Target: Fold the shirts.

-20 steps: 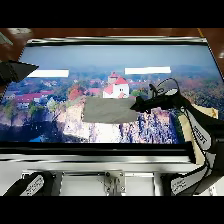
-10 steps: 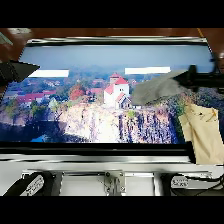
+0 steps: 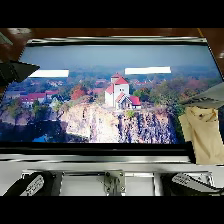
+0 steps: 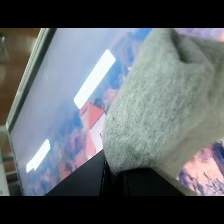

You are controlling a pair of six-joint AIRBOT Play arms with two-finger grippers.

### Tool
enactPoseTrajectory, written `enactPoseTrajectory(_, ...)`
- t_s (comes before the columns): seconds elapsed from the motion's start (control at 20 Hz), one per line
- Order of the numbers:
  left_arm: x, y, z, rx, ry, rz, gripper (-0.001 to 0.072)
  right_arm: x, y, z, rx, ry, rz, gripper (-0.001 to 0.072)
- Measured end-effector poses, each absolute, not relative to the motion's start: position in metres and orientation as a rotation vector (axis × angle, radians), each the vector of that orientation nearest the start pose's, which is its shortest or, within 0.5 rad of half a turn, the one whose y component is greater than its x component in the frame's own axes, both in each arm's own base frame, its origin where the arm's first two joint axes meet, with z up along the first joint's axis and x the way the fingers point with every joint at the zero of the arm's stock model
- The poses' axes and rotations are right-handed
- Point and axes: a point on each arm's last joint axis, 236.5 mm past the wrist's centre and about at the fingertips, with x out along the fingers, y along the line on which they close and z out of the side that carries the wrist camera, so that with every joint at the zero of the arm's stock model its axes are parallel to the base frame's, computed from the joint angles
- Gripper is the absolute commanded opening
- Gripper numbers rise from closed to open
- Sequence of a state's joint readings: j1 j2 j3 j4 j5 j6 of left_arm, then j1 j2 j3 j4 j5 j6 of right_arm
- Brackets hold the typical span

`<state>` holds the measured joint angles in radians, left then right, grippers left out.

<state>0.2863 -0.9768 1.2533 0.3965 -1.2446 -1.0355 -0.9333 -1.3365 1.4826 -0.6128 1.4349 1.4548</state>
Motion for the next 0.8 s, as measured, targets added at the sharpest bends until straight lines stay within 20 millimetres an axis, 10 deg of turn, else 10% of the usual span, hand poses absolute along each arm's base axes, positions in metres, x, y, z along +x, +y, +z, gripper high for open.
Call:
enactPoseTrajectory(0.35, 0.361, -0.111, 0.279, -0.474, 0.523, -0.747, 0.004, 0.286, -0.246, 0.153, 0.955, 0.852, -0.341, 0.0063)
enactPoseTrajectory(0.8, 0.36, -0.112, 0.278, -0.473, 0.528, -0.752, 0.004, 0.171, -0.24, 0.067, 0.928, 1.29, -0.616, 0.0063)
